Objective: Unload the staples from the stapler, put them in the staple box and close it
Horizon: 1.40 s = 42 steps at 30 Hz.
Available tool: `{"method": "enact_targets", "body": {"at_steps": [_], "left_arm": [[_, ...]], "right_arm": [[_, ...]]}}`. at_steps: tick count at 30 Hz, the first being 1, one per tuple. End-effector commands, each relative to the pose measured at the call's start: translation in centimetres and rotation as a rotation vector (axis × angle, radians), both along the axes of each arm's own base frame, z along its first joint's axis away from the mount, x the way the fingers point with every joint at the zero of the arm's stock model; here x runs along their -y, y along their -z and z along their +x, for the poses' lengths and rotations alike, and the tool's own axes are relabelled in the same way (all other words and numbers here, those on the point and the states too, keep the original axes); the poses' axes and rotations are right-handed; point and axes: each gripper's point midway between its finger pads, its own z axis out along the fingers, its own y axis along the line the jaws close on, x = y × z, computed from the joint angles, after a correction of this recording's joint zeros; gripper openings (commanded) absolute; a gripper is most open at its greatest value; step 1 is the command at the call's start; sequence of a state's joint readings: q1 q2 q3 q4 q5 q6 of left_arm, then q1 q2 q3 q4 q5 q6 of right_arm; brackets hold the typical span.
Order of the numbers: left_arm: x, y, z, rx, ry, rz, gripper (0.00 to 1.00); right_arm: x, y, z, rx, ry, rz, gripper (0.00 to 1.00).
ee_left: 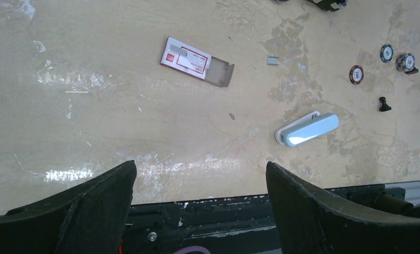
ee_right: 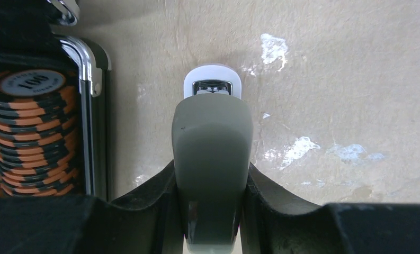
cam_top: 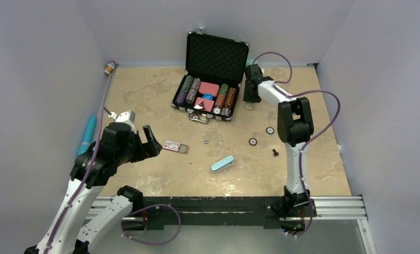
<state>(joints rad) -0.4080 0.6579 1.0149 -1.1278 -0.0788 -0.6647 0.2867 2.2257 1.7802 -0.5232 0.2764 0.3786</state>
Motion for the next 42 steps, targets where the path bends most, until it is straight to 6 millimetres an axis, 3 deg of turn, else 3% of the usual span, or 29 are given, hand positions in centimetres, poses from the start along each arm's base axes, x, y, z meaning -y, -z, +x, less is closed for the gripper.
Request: {"method": "enact_targets", "body": {"at_steps": [1, 4, 8, 12, 15, 22, 28, 33, 38, 42], "left_arm": [[1.6, -1.6, 2.3, 0.057, 0.049, -0.022, 0.94], [3.1, -2.0, 2.8, 0.041, 0.123, -0.047, 0.94], [3.8, -1.9, 3.1, 0.023, 0.174, -0.043, 0.97], [4.5, -1.6, 3.3, 0.009, 0.222, -0.047, 0.98], [5.2, -1.7, 3.5, -0.002, 0.269, -0.044, 0.98], [8.9, -1.8, 4.1, -0.021, 0.506, -0.019, 0.99], [14.7, -0.2, 3.6, -0.071, 0.774, 0.036, 0.95], [18.4, 1.7, 3.7, -0.100, 0.911, 0.084, 0.91], [21.5, 4.9, 4.0, -0.150, 1.009, 0.128, 0.89], [24.1, 7.1, 4.3, -0.157, 1.044, 0.167, 0.89]], "right_arm": [[-2.4, -1.3, 1.2, 0.051, -0.115, 0.083, 0.00], [-2.6, -1.4, 1.1, 0.053, -0.124, 0.093, 0.00], [-2.6, -3.5, 1.1, 0.089, -0.142, 0.098, 0.51], [-2.7, -4.9, 0.5, 0.081, -0.152, 0.105, 0.72], [-2.4, -6.1, -0.5, 0.087, -0.145, 0.112, 0.75], [-2.0, -12.2, -4.3, 0.171, -0.141, 0.174, 0.76], [-5.2, -17.2, -10.9, 0.251, -0.269, 0.384, 0.73], [-5.7, -21.4, -16.7, 0.354, -0.316, 0.525, 0.73], [-6.8, -22.7, -22.0, 0.371, -0.383, 0.614, 0.73], [-5.4, -24.2, -24.7, 0.434, -0.345, 0.615, 0.74]]}}
